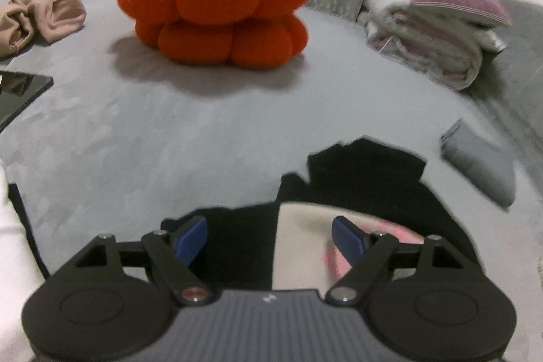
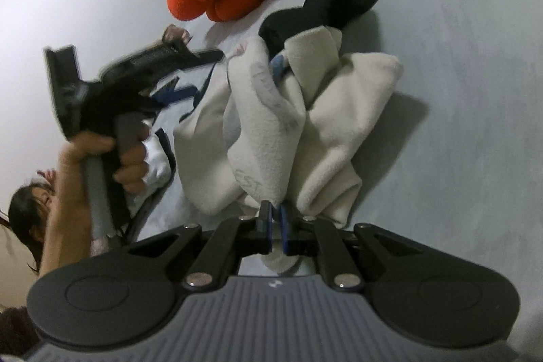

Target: Fold clothes

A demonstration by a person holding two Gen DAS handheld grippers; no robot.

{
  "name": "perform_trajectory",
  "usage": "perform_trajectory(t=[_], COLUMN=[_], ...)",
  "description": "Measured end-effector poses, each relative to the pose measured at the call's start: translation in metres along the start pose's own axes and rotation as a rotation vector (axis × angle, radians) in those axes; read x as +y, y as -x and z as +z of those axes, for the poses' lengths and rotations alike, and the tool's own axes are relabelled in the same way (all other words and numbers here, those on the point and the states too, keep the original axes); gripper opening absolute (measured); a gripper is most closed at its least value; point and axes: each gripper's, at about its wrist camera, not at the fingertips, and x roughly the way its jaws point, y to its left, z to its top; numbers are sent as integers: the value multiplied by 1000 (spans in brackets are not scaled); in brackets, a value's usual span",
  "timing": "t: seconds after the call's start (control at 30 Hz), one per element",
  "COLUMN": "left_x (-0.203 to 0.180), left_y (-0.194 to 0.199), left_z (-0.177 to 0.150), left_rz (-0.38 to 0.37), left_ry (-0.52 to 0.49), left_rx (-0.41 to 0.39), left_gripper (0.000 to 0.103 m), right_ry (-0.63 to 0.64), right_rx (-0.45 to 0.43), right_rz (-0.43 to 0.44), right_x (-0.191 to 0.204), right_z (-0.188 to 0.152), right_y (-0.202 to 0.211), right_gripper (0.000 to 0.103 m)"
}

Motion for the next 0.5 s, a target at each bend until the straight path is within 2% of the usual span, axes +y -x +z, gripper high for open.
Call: perform_trajectory(t=[0.03,0.1,0.13,0.2,0.27,0.33,0.37,0.5], left_x=[-1,-3,-4,-6,-6,-3,-2,3], left_y=[-4,-8,-6,-1,8,19,25,48], left_z=[-2,-8,-11,-16,-19,-21,-23,-33], left_rz=[3,-6,-7,6,12,-12,-24,-72], left_ry=[-7,-27,-41,-82,-108,-110,-115,-162], left_rx=[21,45,43,30,15,5,1,-8], left_gripper=[69,47,41,20,15,13,13,11], right_ry=[-8,-25,-36,-57,-78,-96,-105,-149], right_rx=[-11,-32,-44,-69,-102,-142,-165,-230], right_rz=[-2,1,3,6,9,13,15,29], right_x=[-1,-2,-3,-5,-7,-9,-10,-14], right_z=[2,8,11,17,24,30,34,49], right_y=[2,6,8,14,21,27,31,36], right_gripper=[14,14,15,16,20,51,55,56])
